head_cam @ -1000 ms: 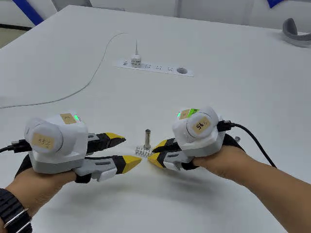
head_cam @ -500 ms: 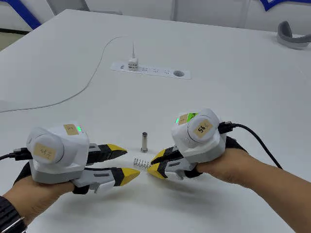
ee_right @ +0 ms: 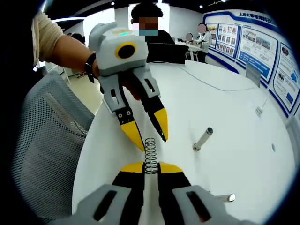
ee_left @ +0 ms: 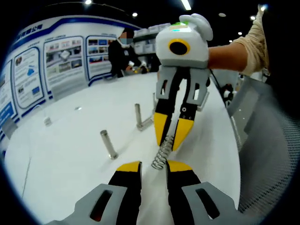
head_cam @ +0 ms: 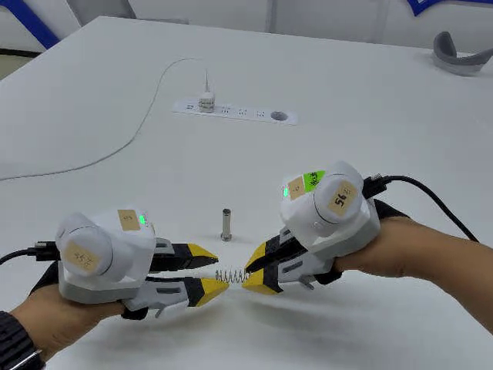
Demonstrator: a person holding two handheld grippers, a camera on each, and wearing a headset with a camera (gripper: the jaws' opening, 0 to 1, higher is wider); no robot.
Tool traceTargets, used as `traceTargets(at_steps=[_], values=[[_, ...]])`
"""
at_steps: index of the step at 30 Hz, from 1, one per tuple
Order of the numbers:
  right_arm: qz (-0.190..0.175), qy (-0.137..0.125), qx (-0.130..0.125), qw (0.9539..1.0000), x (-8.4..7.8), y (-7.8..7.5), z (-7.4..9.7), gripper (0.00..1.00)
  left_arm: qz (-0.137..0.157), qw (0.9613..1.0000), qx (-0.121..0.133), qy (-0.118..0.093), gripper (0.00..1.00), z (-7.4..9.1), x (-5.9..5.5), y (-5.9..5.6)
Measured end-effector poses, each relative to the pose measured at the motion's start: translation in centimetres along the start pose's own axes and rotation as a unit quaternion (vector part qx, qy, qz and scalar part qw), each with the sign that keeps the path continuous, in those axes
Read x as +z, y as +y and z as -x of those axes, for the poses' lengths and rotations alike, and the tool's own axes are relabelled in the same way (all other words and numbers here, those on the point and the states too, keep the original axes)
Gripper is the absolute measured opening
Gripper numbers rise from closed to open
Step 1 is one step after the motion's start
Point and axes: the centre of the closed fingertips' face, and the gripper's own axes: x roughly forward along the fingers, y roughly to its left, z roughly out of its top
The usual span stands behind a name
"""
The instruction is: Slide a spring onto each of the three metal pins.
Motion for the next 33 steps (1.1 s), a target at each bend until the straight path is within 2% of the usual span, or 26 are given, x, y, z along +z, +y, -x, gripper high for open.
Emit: traceTargets(at_steps=[4, 11, 20, 24, 29, 33], values=[[0.014, 0.011, 0.009, 0.9998, -0.1, 0.4, 0.1, 0.11, -0.02, 0.9997, -0.015, 0.004, 0.15, -0.2, 0.1, -0.9], [0.037, 0.028, 0.016, 0.9988, 0.2, 0.8, 0.5, 0.11, -0.033, 0.9991, -0.026, 0.011, 0.14, -0.6, -0.1, -1.6], [0.043, 0.034, 0.012, 0.9984, 1.0, 0.8, 1.3, 0.11, -0.015, 0.9996, -0.023, 0.002, 0.12, -0.7, 0.1, -1.6], [0.047, 0.025, 0.011, 0.9985, 2.1, 0.7, 1.8, 0.12, -0.015, 0.9997, -0.021, 0.0, 0.11, -0.8, 0.2, -1.6], [0.058, 0.023, 0.006, 0.998, 2.9, 0.8, 1.8, 0.12, 0.005, 0.9998, -0.02, -0.004, 0.11, -0.9, 0.4, -1.6], [0.064, 0.018, 0.005, 0.9978, 3.5, 0.9, 1.9, 0.12, 0.002, 0.9997, -0.021, -0.006, 0.11, -1.1, 0.5, -1.8]])
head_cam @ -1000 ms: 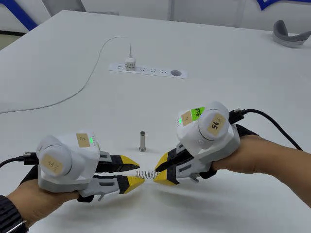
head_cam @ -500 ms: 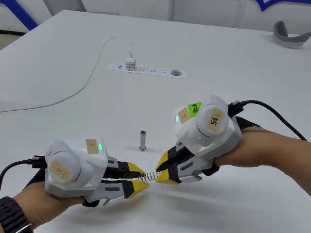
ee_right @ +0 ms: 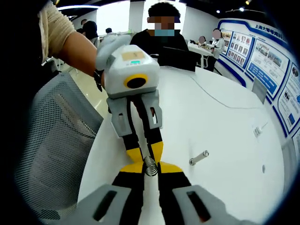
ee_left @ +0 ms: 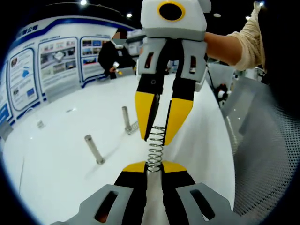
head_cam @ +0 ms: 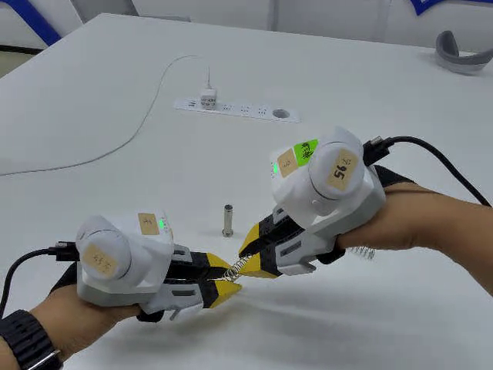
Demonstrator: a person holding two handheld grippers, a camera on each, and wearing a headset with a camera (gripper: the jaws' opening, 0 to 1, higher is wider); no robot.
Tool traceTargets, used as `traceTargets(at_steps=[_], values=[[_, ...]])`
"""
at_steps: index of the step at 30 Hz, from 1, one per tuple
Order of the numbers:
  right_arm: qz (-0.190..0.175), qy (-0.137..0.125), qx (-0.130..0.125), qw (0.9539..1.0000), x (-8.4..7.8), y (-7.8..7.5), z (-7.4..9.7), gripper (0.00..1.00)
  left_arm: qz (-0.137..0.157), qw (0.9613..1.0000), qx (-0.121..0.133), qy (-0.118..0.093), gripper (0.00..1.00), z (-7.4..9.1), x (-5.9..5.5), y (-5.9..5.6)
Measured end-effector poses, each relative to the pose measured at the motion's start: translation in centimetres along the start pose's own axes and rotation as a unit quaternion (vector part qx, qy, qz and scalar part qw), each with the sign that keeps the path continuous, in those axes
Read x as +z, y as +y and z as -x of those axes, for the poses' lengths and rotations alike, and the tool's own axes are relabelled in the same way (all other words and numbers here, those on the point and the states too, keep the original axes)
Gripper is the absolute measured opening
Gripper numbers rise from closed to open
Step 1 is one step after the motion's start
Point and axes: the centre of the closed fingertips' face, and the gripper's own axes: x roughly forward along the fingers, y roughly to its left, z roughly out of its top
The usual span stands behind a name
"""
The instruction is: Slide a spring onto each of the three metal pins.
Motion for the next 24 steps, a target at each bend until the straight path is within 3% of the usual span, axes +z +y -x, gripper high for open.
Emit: traceTargets(at_steps=[6, 12, 16, 24], values=[[0.006, -0.002, -0.005, 1.0, 0.9, -0.2, 0.1, 0.12, 0.009, 0.9999, 0.0, -0.009, 0.11, -0.4, 0.5, 0.0], [0.017, 0.013, -0.007, 0.9997, 1.0, -0.3, -0.2, 0.12, 0.017, 0.9998, 0.001, -0.013, 0.1, -0.6, 0.6, 0.1], [0.016, 0.017, -0.007, 0.9997, 1.0, -0.6, -0.1, 0.22, 0.029, 0.9993, 0.006, -0.021, 0.1, -0.4, 0.5, 0.4], [0.008, 0.041, 0.003, 0.9991, 0.6, -1.0, -0.4, 0.18, 0.026, 0.9992, 0.015, -0.027, 0.1, -0.1, 0.6, 0.9]])
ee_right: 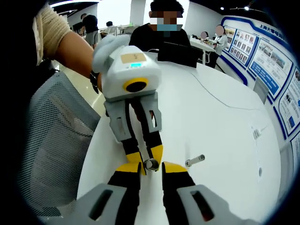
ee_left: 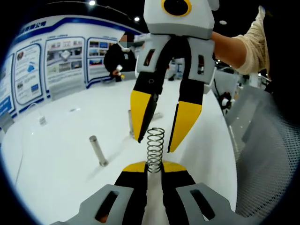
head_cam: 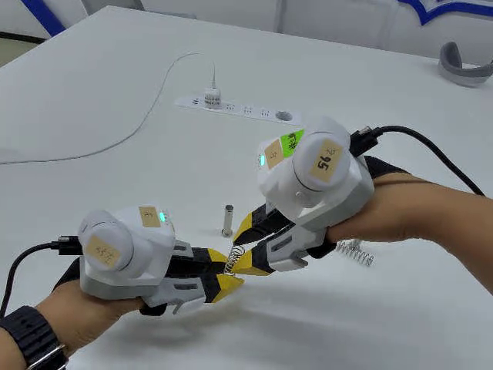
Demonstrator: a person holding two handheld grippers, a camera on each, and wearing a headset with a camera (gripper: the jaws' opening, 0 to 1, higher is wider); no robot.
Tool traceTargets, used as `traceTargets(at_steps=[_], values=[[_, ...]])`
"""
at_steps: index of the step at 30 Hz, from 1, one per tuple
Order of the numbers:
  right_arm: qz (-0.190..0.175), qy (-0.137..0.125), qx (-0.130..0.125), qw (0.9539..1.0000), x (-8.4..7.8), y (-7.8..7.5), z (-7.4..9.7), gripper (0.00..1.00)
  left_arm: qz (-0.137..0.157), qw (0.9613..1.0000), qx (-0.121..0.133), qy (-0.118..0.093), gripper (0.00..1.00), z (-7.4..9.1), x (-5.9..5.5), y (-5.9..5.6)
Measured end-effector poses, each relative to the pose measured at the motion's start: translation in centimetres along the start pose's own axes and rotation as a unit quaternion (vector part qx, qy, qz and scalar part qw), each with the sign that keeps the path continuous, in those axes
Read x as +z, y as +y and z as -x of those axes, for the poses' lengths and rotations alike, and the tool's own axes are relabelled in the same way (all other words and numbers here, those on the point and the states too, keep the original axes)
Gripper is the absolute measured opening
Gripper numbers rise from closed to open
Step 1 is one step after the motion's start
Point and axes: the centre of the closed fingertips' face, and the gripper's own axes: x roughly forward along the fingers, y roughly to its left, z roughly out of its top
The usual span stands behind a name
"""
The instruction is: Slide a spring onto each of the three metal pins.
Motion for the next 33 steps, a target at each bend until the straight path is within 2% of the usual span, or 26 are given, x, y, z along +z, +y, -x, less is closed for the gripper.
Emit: traceTargets(at_steps=[10, 23, 27, 33], values=[[-0.001, 0.02, 0.007, 0.9998, 0.1, -0.3, -0.3, 0.14, -0.009, 0.9998, 0.011, -0.012, 0.1, 0.0, 0.8, 0.5], [-0.013, 0.021, 0.003, 0.9997, 0.7, -0.8, 0.2, 0.12, -0.012, 0.999, 0.027, -0.034, 0.11, 0.5, 1.5, 1.1], [-0.017, 0.018, -0.005, 0.9997, 0.8, -1.4, 0.7, 0.12, -0.002, 0.9987, 0.036, -0.035, 0.12, 0.7, 1.4, 1.7], [-0.02, 0.018, -0.016, 0.9995, 0.8, -2.3, 1.5, 0.12, 0.008, 0.9979, 0.052, -0.037, 0.21, 1.1, 1.0, 2.2]])
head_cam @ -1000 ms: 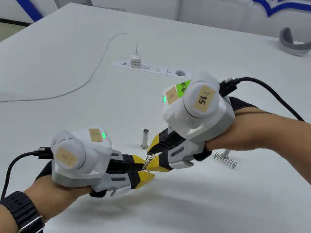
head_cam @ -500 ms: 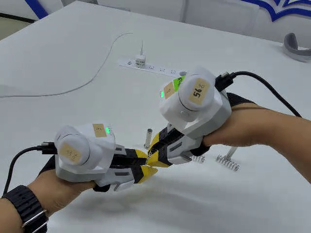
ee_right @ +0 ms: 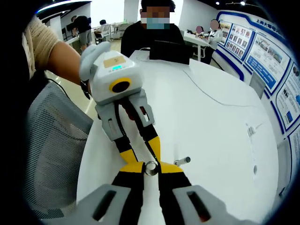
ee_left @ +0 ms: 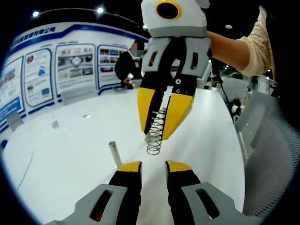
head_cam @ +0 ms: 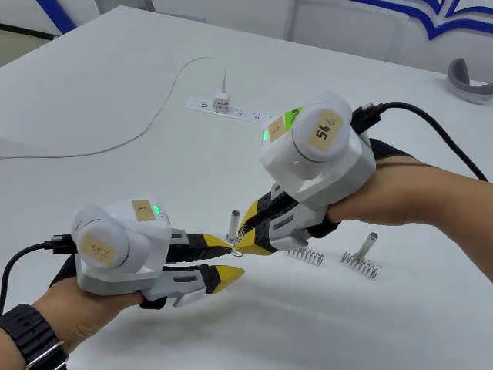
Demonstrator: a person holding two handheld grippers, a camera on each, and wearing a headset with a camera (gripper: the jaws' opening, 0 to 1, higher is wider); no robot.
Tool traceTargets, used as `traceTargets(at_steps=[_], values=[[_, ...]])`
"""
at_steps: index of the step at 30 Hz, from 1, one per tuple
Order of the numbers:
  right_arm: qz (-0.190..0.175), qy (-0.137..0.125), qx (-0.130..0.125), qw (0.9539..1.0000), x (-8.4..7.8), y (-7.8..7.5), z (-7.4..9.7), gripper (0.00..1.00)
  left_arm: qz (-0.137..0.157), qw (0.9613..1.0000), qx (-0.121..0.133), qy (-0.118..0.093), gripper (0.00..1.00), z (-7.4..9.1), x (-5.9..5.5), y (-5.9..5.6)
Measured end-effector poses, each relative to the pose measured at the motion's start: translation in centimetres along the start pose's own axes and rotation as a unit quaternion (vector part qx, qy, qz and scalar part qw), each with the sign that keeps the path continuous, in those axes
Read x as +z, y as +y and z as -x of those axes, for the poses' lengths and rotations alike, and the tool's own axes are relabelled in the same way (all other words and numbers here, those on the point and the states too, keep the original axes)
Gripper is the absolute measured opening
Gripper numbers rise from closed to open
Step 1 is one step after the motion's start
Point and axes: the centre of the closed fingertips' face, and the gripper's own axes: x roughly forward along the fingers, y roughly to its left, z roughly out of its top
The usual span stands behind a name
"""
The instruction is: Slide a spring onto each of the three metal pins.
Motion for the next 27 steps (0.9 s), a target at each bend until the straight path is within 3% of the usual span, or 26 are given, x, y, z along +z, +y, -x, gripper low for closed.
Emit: traceTargets(at_steps=[12, 18, 27], values=[[-0.016, -0.006, -0.04, 0.9991, 0.1, -3.5, 1.7, 0.12, 0.009, 0.9991, 0.041, 0.005, 0.44, 0.9, -0.9, 2.3], [-0.025, 0.0, -0.055, 0.9982, 0.4, -4.9, 1.3, 0.12, 0.009, 0.9989, 0.046, 0.008, 0.5, 0.9, -1.0, 2.5], [-0.034, 0.017, -0.047, 0.9982, 0.7, -6.0, -0.2, 0.12, 0.009, 0.9988, 0.047, 0.012, 0.54, 1.1, -1.0, 2.2]])
